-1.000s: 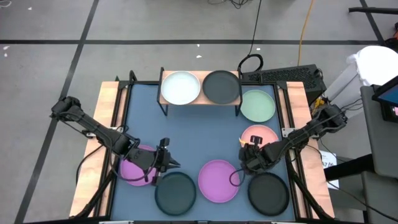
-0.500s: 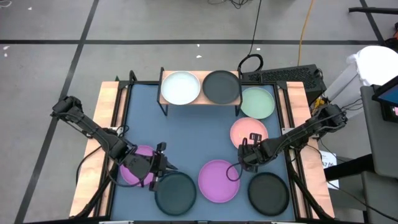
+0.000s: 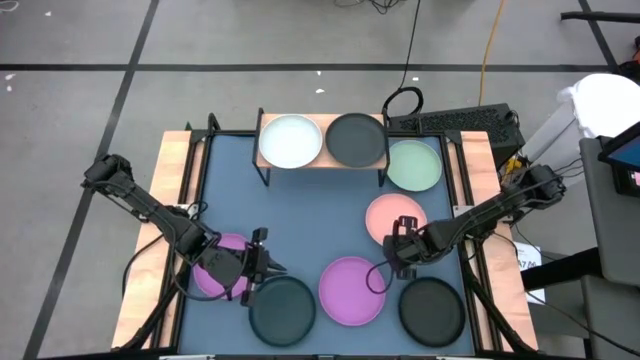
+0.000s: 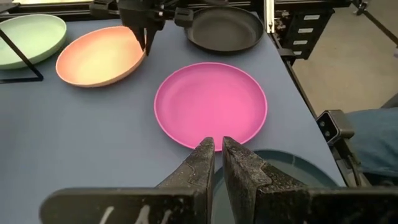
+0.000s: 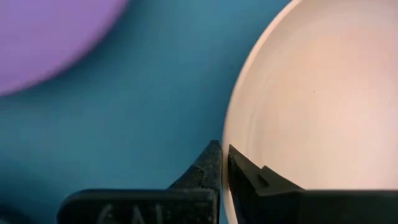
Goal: Place and stack plates onto a shelf
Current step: Stack the orange plate on top of the black plate on the shelf
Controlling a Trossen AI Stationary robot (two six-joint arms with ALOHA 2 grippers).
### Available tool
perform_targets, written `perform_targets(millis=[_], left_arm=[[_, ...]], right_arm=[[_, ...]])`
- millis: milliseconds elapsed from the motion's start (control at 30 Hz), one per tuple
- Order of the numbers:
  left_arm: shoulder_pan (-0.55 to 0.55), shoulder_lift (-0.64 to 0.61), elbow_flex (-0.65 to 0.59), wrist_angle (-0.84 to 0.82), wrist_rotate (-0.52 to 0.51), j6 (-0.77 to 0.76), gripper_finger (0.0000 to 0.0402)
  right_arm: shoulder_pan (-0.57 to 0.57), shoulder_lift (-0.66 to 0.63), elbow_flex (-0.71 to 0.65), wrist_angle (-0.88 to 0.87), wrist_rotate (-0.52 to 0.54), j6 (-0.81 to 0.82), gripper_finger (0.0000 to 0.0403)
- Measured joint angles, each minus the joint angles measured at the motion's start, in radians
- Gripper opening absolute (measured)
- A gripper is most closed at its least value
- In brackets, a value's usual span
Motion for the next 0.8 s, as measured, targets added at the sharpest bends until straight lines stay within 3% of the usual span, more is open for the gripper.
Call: perform_targets(millis=[400,800], left_arm=[[0.0,0.0,0.0,0.001,-0.005,-0.005,0.0037],[0.0,0.0,0.001,0.001,-0.006,-0.01,0.0037]], right_arm=[[0.02,-0.132,0.0,0.163,-0.061,-0.141,0.0001],[0.02,-0.163,0.047,0.259,-0.081,-0.265,0.0001]])
